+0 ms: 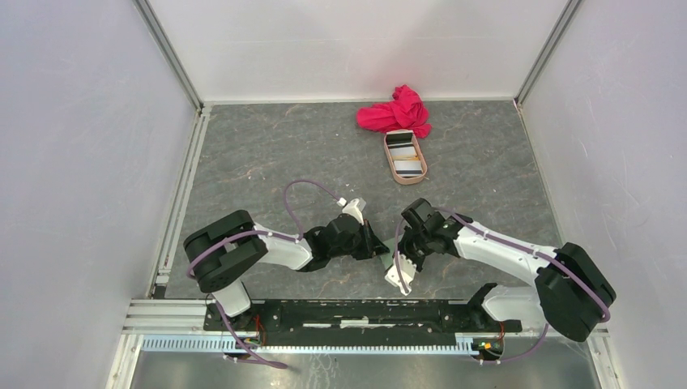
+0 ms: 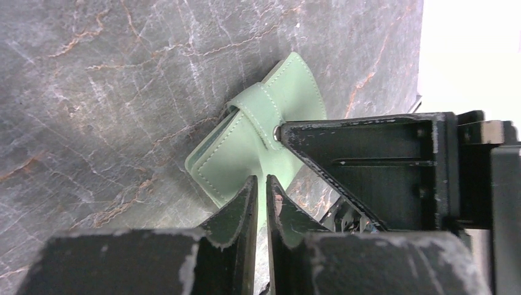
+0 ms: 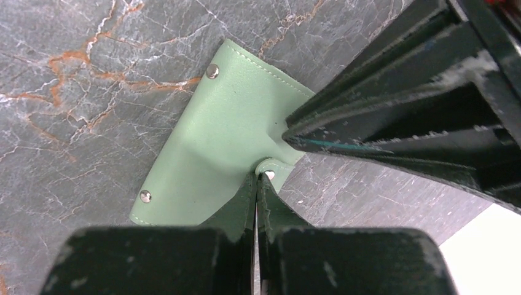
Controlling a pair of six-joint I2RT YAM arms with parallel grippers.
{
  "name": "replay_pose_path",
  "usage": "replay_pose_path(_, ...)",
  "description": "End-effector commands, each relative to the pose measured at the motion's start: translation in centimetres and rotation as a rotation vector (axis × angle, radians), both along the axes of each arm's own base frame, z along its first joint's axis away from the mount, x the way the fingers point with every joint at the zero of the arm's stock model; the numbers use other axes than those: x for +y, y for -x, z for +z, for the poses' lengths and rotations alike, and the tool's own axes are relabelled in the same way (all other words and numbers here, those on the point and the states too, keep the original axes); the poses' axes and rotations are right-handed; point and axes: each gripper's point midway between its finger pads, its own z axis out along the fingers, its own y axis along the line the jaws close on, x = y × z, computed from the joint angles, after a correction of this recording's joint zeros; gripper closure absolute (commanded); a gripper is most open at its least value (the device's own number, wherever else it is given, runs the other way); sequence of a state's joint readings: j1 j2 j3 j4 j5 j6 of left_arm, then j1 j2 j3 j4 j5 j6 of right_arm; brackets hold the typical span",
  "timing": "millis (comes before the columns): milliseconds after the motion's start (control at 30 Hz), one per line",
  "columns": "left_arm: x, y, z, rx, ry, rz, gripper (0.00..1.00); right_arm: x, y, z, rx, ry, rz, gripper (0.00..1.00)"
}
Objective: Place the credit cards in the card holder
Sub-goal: Close the card holder at the center of the board.
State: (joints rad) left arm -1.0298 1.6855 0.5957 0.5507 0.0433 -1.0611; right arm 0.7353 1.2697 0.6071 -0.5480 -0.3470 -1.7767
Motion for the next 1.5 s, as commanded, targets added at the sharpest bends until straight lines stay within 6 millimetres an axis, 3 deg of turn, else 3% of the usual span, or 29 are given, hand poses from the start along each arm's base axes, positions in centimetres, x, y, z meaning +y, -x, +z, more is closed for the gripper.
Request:
replay_pose_path(0,-0.4,-0.9,3.3,-0.056,0.071,0.023,0.83,-5.3,7.3,-5.1,0.285,0.243,0.009,1.0)
replay_pose_path(233,0.2,-1.7,5.4,-0.108,0.089,0.035,0.83,-4.9,7.0,-4.9,0.279,0.235,-0.019,1.0)
replay_pose_path(400,1.0,-1.6,6.0,-0.141,0.09,0.035,0.81,-1.9,5.9,-1.8,0.291,0.097,-0.081,0.58)
replay_pose_path(533,1.9,-1.8,7.1,-0.191,0.094,0.047,0.79,0.0,4.4,1.3,0.257,-0.017,-0.135,0.4)
replay_pose_path(700,3.4,-2.0,8.7,-0.274,0.066,0.063,0.77,0.1,3.5,3.9,0.254,-0.103,-0.208,0.34)
replay_pose_path(900,6.0,-2.0,11.0,-0.391,0.051,0.089,0.65,-0.7,4.7,4.4,0.355,-0.207,-0.284,0.31)
replay_pose_path(967,6.9,-1.9,12.1,-0.431,0.069,0.104,0.54,-0.9,4.5,5.2,0.41,-0.284,-0.337,0.34)
replay_pose_path(1000,7.3,-1.8,12.3,-0.443,0.075,0.112,0.46,-0.8,4.1,5.6,0.447,-0.336,-0.389,0.42)
replay_pose_path(1067,8.0,-1.7,12.5,-0.459,0.089,0.13,0.26,-0.1,3.8,5.9,0.55,-0.425,-0.496,0.76)
replay_pose_path(1133,8.5,-1.6,12.4,-0.461,0.105,0.139,0.09,0.4,4.8,4.8,0.64,-0.45,-0.513,0.93)
replay_pose_path(1233,8.6,-1.3,12.3,-0.451,0.12,0.122,0.01,0.2,4.8,3.5,0.691,-0.393,-0.554,1.0)
replay_pose_path(1467,8.3,-0.6,11.8,-0.439,0.109,0.072,0.0,-0.5,3.6,1.6,0.685,-0.322,-0.644,1.0)
